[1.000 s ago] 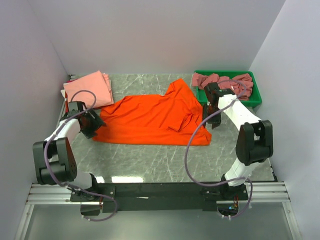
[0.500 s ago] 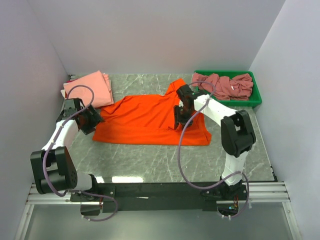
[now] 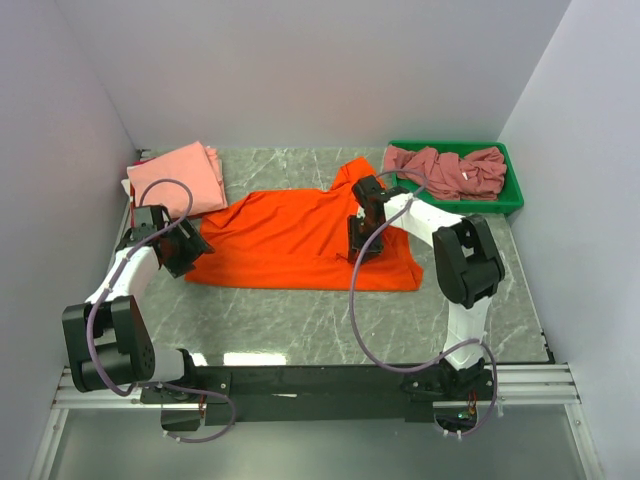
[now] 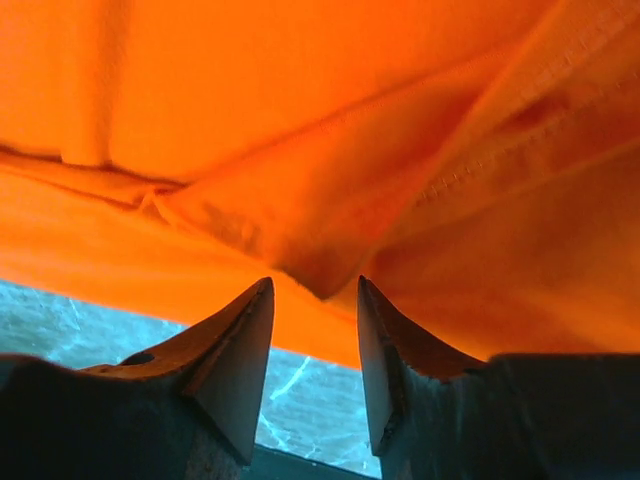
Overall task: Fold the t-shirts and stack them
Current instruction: Fold the tshirt
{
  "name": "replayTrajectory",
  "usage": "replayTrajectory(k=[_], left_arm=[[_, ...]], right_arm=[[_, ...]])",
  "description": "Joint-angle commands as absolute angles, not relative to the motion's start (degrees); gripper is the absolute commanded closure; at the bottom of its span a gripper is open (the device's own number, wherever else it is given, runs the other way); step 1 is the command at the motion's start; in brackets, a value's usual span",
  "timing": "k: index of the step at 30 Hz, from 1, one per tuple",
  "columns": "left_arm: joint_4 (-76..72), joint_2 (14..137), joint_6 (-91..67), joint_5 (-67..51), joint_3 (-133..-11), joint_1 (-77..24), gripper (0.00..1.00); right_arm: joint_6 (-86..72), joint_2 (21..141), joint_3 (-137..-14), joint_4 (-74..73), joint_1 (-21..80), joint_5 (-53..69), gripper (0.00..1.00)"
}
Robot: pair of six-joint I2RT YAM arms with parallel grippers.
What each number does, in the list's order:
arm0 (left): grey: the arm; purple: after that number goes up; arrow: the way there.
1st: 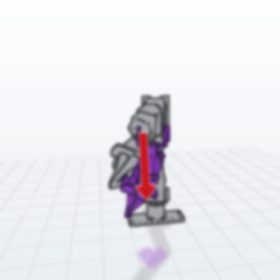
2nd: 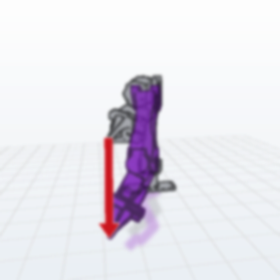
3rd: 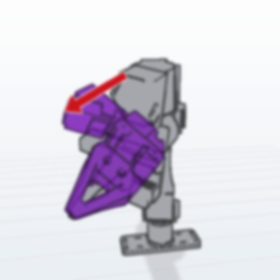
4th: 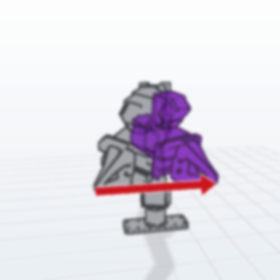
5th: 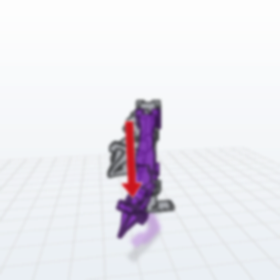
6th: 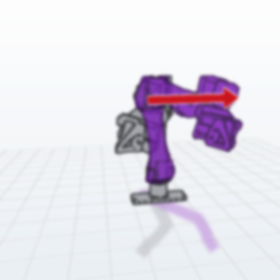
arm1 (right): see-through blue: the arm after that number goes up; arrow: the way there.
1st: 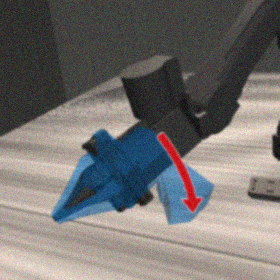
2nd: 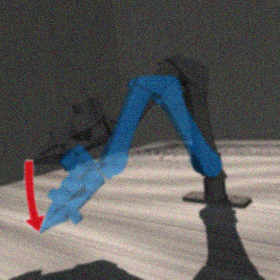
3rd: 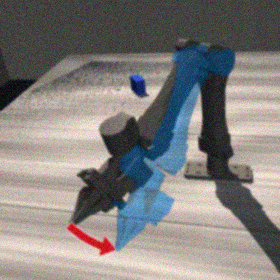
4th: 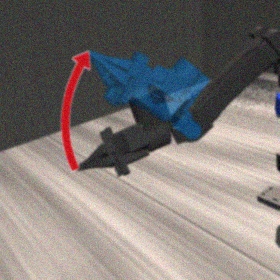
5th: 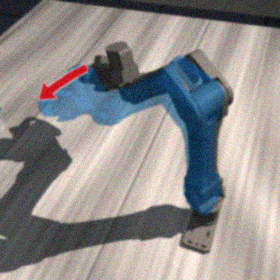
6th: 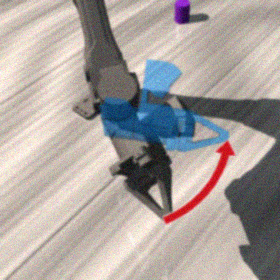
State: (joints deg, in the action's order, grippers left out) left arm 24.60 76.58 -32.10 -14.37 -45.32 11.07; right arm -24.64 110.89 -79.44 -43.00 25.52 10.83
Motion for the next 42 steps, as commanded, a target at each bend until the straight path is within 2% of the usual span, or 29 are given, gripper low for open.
replayTrajectory(k=[1, 3, 6, 10, 23, 26, 30, 38, 42], left_arm=[[22.68, 75.23, -30.67, -15.47, -45.26, 11.34, 0.26], [22.76, 75.15, -30.50, -15.29, -45.26, 11.25, 0.26], [22.68, 75.50, -30.06, -15.55, -45.18, 11.25, 0.26], [22.50, 76.29, -29.97, -15.82, -44.83, 11.25, 0.26], [23.11, 77.08, -29.18, -15.56, -43.95, 11.25, 0.26], [23.29, 76.99, -29.09, -15.38, -44.03, 11.34, 0.26], [23.29, 76.91, -29.00, -15.29, -44.03, 11.34, 0.26], [24.08, 75.07, -29.53, -13.89, -45.52, 11.25, 0.27], [25.13, 72.95, -29.18, -12.66, -47.46, 10.64, 0.27]], right_arm=[[-25.05, 113.11, -80.50, -40.34, 25.31, 11.52, 0.54], [-25.22, 113.29, -81.03, -39.99, 25.23, 11.16, 0.57], [-25.40, 113.81, -82.43, -39.46, 25.23, 11.42, 0.69], [-25.58, 115.48, -85.42, -40.42, 25.22, 12.48, 0.76], [-25.05, 120.85, -97.20, -45.53, 25.31, 12.39, 0.75], [-25.40, 121.90, -99.40, -45.53, 25.40, 13.44, 0.70], [-25.49, 121.73, -102.39, -45.35, 25.93, 14.85, 0.49], [-25.58, 115.32, -102.92, -45.00, 25.93, 12.66, 0.41], [-25.75, 109.18, -97.23, -43.95, 25.49, 11.08, 0.39]])
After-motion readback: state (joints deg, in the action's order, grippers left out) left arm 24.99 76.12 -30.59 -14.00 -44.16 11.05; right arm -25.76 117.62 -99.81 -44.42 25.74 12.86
